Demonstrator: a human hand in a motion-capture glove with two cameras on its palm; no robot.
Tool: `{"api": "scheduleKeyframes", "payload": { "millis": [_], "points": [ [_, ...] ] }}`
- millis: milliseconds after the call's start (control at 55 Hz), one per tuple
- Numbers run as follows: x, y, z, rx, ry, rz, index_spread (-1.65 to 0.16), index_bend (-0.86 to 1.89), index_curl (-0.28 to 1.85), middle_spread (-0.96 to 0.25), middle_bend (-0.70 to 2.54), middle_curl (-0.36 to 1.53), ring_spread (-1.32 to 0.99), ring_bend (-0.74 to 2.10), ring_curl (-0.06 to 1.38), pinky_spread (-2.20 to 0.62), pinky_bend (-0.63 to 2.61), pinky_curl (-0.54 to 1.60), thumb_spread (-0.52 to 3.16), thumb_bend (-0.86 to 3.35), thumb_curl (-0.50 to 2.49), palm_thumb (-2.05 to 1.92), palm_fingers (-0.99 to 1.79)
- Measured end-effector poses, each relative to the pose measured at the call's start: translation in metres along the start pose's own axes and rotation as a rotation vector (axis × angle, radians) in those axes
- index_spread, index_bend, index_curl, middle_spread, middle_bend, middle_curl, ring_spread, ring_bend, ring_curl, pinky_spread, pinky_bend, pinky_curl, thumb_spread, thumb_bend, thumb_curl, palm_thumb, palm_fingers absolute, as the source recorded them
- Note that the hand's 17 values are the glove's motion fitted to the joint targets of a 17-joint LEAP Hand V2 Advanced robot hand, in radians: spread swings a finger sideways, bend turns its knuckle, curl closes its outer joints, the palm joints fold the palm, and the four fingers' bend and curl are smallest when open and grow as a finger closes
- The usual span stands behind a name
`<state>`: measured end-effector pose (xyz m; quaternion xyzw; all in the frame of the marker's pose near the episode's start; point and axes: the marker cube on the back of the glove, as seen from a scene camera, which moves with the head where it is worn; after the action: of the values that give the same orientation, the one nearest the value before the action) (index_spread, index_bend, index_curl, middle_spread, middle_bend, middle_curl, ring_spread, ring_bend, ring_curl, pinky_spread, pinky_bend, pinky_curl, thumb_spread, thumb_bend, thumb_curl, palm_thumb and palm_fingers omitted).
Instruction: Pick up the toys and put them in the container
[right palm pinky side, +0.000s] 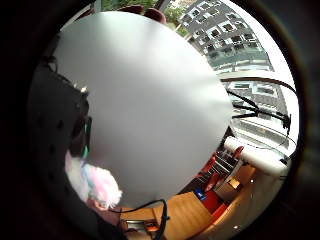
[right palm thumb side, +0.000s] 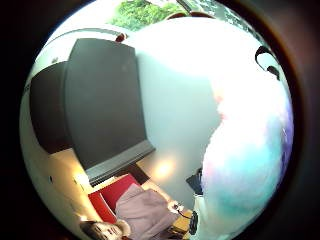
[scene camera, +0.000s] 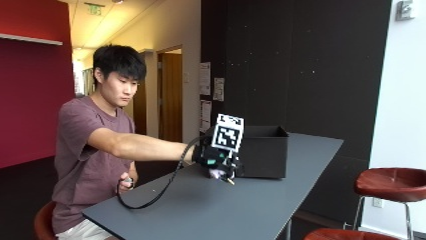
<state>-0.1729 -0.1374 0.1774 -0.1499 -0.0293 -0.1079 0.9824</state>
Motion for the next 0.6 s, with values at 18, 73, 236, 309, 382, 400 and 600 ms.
{"api": "scheduleKeyframes", "payload": {
  "millis": [18,73,236,309,382,400,600],
  "points": [
    [-0.004,0.004,-0.011,0.012,0.009,0.000,-0.29,0.85,0.65,-0.38,0.90,0.49,-0.48,1.09,0.72,-0.39,0.93,0.57,0.72,0.06,0.64,0.68,0.99],
    [-0.018,0.018,-0.047,0.046,0.012,-0.008,-0.29,0.88,0.68,-0.37,0.95,0.53,-0.48,1.11,0.74,-0.40,0.95,0.59,0.67,0.05,0.67,0.68,0.97],
    [-0.063,0.053,-0.137,0.142,0.091,-0.008,-0.28,0.94,0.76,-0.32,1.05,0.62,-0.47,1.18,0.78,-0.41,1.01,0.66,0.56,0.02,0.74,0.67,0.89],
    [-0.086,0.065,-0.166,0.163,0.082,-0.041,-0.28,0.96,0.79,-0.30,1.08,0.65,-0.47,1.20,0.80,-0.42,1.03,0.68,0.53,0.01,0.78,0.67,0.86],
    [-0.110,0.071,-0.186,0.188,0.075,-0.079,-0.28,0.98,0.81,-0.29,1.10,0.68,-0.46,1.23,0.81,-0.42,1.05,0.71,0.50,0.00,0.80,0.67,0.83],
    [-0.114,0.070,-0.189,0.196,0.092,-0.082,-0.28,0.99,0.82,-0.29,1.10,0.68,-0.46,1.24,0.81,-0.42,1.05,0.71,0.49,0.00,0.81,0.67,0.83],
    [-0.173,0.060,-0.201,0.228,0.156,-0.212,-0.28,1.03,0.88,-0.26,1.14,0.75,-0.45,1.29,0.84,-0.42,1.10,0.76,0.44,-0.01,0.88,0.67,0.77]
  ]
}}
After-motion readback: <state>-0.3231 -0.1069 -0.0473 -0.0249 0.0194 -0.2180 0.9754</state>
